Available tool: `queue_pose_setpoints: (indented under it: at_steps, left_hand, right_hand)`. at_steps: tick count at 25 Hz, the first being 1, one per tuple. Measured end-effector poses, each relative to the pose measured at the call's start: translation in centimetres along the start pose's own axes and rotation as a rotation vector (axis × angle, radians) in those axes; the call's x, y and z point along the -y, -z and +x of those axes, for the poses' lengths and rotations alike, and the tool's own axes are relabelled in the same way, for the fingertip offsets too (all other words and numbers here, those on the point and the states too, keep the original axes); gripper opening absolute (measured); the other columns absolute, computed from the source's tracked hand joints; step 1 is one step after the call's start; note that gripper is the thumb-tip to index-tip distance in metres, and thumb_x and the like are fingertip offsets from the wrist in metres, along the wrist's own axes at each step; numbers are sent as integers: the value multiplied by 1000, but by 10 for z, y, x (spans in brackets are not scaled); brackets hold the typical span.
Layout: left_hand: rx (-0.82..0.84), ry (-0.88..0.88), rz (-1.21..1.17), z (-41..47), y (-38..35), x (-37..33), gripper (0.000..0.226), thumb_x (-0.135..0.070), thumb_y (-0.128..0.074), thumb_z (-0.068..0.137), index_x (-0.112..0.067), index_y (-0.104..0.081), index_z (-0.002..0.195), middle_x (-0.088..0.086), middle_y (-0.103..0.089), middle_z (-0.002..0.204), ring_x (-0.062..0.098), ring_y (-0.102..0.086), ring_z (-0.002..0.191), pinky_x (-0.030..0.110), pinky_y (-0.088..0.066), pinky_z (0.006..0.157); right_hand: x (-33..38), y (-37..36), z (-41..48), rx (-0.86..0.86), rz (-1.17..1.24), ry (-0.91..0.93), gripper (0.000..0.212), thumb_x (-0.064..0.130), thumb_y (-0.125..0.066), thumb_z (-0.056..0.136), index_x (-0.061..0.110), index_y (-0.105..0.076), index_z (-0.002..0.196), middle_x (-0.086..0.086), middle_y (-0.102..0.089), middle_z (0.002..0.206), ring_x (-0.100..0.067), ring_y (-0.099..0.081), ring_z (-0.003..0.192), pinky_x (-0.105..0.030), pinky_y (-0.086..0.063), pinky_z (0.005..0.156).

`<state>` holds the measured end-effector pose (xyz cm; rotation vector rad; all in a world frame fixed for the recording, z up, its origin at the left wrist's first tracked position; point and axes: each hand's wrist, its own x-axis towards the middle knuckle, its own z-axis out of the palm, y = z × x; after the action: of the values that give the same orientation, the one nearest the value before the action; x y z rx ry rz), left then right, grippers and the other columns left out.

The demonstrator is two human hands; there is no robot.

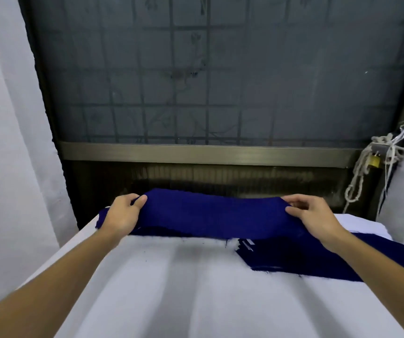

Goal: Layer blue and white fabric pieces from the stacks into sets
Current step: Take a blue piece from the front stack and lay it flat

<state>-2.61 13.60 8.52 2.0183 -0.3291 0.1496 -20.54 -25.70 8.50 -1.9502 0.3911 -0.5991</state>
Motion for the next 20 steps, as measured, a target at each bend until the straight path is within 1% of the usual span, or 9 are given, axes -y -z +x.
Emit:
queue_pose_setpoints:
  at_steps: [2,4,8,10,13,15,16,18,20]
  left_hand:
    - [-28,-45,109,-28,-14,9,33,-34,-44,109,-18,-66,90,2,-69,83,20,-66,78,31,-46,63]
    - [-47,-85,207,-52,-26,19,35,-36,-48,106,-16,-64,82,1,-67,78,19,-64,75,29,-41,59]
    - [-9,-42,259,-85,-46,42,34,-39,-54,103,-16,-66,82,-1,-68,78,18,-64,77,35,-47,65]
    - [2,7,289,-96,-54,53,34,-36,-56,103,-15,-64,77,1,-68,74,20,-63,74,36,-47,65]
    - [35,85,330,-110,-63,72,34,-30,-58,99,-13,-59,70,3,-65,67,22,-62,68,34,-43,60]
    - [23,59,390,-121,-66,83,33,-24,-60,96,-10,-55,66,4,-62,69,21,-58,66,33,-41,58]
    - [-2,35,402,-125,-67,87,32,-20,-61,95,-10,-54,65,3,-60,71,20,-57,67,33,-40,57]
    - [-47,10,384,-128,-67,91,28,-18,-63,92,-13,-56,66,-1,-60,74,16,-56,69,31,-39,57]
    - [-61,-16,377,-127,-68,91,26,-20,-66,92,-17,-57,67,-4,-61,75,11,-56,70,29,-38,57]
  right_hand:
    - [-16,9,-24,-9,-14,-22,27,7,-60,100,27,-72,114,-1,-70,105,-18,-66,102,-34,-58,84]
    - [-36,18,-50,-19,0,-53,29,3,-63,98,26,-74,109,-5,-71,96,-20,-68,98,-28,-55,79]
    - [-76,30,-90,1,-8,-104,31,-2,-69,92,27,-78,101,-2,-72,85,-14,-70,91,-20,-50,78]
    - [-88,33,-101,-12,-25,-107,31,-1,-70,91,27,-78,101,1,-72,82,-13,-70,89,-18,-49,76]
    - [-103,34,-111,-17,-45,-109,28,0,-68,93,25,-77,103,5,-74,82,-17,-71,90,-22,-52,78]
    - [-109,34,-117,-11,-79,-98,25,3,-67,95,25,-76,104,5,-74,85,-23,-72,85,-30,-57,78]
    - [-112,33,-120,-16,-103,-90,25,4,-67,95,27,-75,103,6,-74,86,-22,-71,78,-33,-58,78]
    - [-120,30,-127,-54,-240,-60,28,7,-67,95,34,-74,100,14,-72,86,-11,-60,60,-30,-53,69]
    - [-125,26,-132,-96,-412,-19,31,8,-67,94,39,-72,96,19,-69,88,-6,-54,58,-25,-44,60]
